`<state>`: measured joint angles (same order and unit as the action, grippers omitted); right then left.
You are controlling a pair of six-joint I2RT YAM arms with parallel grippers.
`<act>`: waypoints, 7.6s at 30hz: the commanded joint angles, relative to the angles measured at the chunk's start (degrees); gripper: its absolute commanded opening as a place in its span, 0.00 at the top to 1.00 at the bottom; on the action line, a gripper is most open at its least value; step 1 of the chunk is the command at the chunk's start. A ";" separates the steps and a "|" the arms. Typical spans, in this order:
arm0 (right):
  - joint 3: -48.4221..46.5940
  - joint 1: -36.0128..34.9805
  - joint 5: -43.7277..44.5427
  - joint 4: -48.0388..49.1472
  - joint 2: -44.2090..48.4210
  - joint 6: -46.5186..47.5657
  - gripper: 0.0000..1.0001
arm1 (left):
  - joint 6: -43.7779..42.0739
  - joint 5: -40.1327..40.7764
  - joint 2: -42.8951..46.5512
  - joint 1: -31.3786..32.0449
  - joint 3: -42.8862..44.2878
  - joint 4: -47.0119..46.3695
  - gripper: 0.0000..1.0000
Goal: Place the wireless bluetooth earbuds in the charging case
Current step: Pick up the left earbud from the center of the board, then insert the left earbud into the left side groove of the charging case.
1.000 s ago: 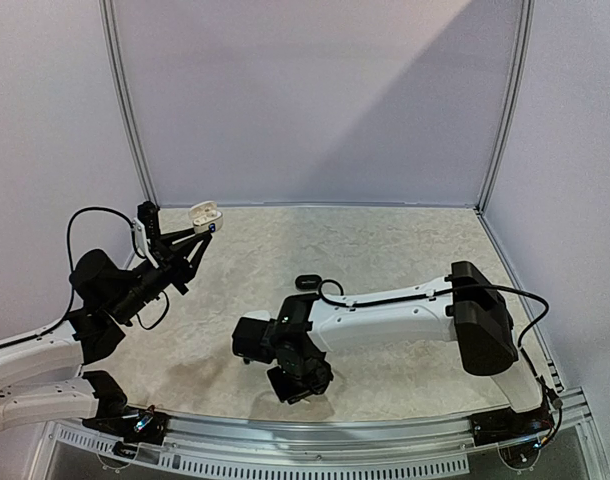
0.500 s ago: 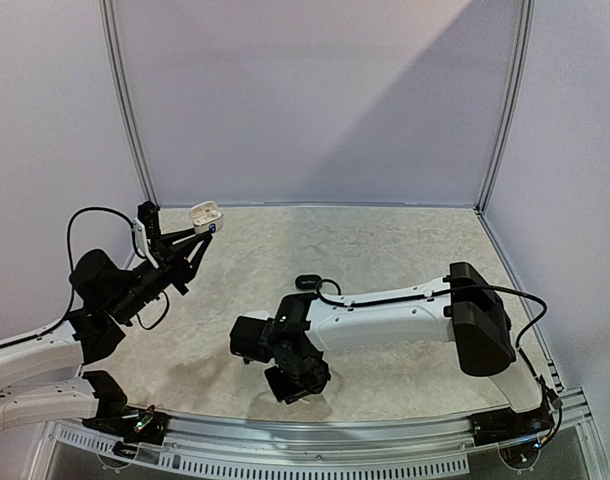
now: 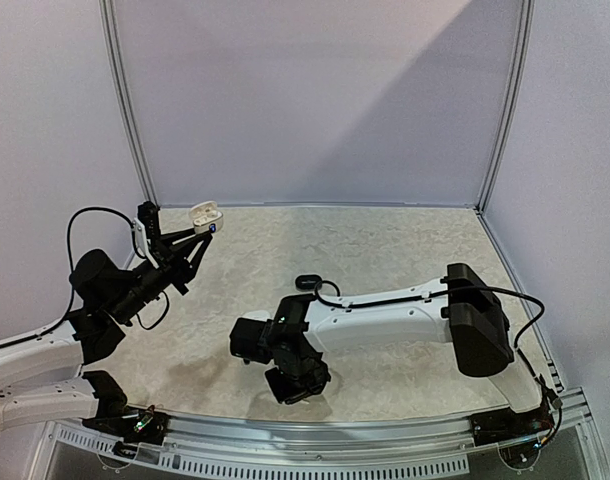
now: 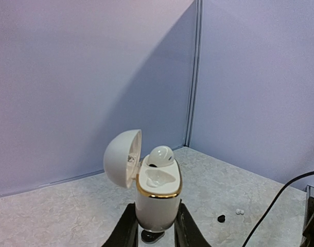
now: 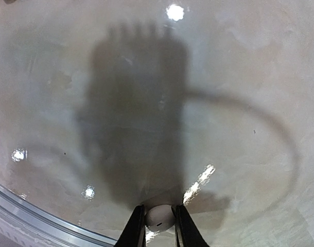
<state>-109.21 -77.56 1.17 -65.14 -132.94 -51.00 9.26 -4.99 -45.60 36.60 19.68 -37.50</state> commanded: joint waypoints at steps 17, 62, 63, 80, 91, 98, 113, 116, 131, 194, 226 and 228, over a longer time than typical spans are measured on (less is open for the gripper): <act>2.15 2.40 17.43 37.69 29.26 11.00 1.00 | -2.72 -2.73 -0.28 0.23 -0.45 -6.50 1.00; -7.86 7.02 0.06 63.88 15.87 26.53 1.00 | -6.53 -4.87 -0.87 -0.65 -0.91 -18.27 1.00; -7.69 7.06 0.21 63.87 16.01 26.49 1.00 | -6.48 -4.85 -0.79 -0.65 -0.88 -18.28 1.00; -3.61 7.46 2.43 67.80 18.75 26.00 1.00 | -6.15 -5.54 -0.73 -0.65 -0.87 -17.95 1.00; -7.46 7.47 1.57 66.44 19.43 27.81 1.00 | -6.01 -5.54 -0.72 -0.65 -0.71 -17.02 1.00; -7.98 7.48 2.31 65.57 19.99 28.27 1.00 | -5.82 -5.44 -0.89 -0.82 -0.75 -16.81 1.00; -6.93 7.43 3.83 65.14 18.33 26.93 1.00 | -5.74 -5.28 -0.81 -0.92 -0.70 -16.89 1.00; -6.77 7.45 3.84 65.14 18.13 26.83 1.00 | -5.82 -5.22 -0.75 -0.92 -0.70 -16.85 1.00; -7.08 7.48 3.14 62.90 16.45 26.50 1.00 | -5.65 -5.33 -0.67 -0.92 -0.70 -16.60 1.00; -8.14 7.50 8.32 58.90 14.73 25.26 0.71 | -5.64 -5.28 -0.18 -0.74 -1.22 -16.38 1.00; -15.97 7.44 5.31 55.48 14.72 28.77 0.48 | -5.01 -6.69 -1.19 -0.81 -0.70 -11.22 1.00; -15.59 7.38 3.84 54.55 16.09 29.42 0.48 | -5.46 -6.37 -1.24 -0.95 -0.62 -10.12 1.00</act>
<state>-122.93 -70.43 7.60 -7.64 -118.24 -23.51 4.62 -10.35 -46.52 35.99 18.74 -49.89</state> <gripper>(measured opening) 0.525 0.216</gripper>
